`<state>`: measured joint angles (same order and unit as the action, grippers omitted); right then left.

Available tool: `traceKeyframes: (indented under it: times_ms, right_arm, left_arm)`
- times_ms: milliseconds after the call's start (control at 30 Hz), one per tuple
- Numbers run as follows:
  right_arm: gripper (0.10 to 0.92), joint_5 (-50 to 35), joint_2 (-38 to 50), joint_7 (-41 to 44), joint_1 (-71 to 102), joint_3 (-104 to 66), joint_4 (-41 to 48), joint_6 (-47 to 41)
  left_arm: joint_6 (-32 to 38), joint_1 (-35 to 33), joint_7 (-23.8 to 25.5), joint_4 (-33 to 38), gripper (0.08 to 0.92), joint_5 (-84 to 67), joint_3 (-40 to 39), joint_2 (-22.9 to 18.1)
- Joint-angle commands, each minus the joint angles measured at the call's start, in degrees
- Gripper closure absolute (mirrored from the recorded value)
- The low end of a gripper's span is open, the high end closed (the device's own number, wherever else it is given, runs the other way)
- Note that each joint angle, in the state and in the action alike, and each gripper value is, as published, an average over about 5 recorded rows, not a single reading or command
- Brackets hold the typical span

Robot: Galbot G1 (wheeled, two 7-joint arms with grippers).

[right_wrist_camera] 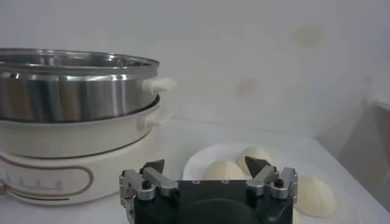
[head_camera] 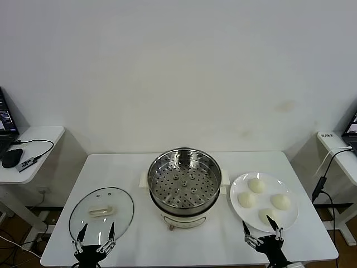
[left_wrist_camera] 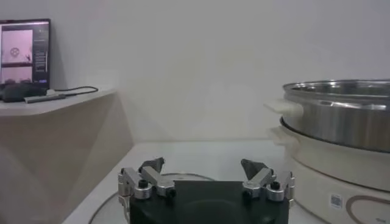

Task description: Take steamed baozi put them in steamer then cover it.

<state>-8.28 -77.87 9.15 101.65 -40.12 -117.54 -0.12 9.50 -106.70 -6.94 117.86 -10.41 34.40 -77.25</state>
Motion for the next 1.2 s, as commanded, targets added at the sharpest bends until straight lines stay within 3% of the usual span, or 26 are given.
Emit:
traceKeyframes:
  times_ms: [33, 367, 700, 967, 1200]
  right_arm:
    - [0.203, -0.3, 0.2, -0.2, 0.1, 0.0, -0.1, 0.0]
    - [0.203, 1.6, 5.0, -1.3, -3.6, -3.3, -1.3, -1.8]
    - [0.203, 13.0, 14.2, 0.9, -13.1, -6.0, 3.4, -4.0]
    - [0.203, 25.4, 26.8, 7.8, -20.7, -6.4, 11.0, -4.3]
    - [0.203, 33.7, 37.2, 19.1, -30.1, 1.4, 17.5, -3.1]
  left_arm:
    - [-0.7, 0.2, 0.4, 0.1, 0.177, -0.1, 0.4, 0.0]
    - [-3.4, 1.5, 1.0, 1.3, 0.177, 1.0, 1.0, 1.4]
    - [-7.6, 1.7, 1.1, 3.5, 0.177, 2.5, 1.8, 2.1]
    - [-8.5, 2.5, 1.2, 3.6, 0.177, 3.4, 2.4, 2.9]
    - [-9.3, 3.4, 1.8, 3.8, 0.177, 5.1, 2.0, 3.0]
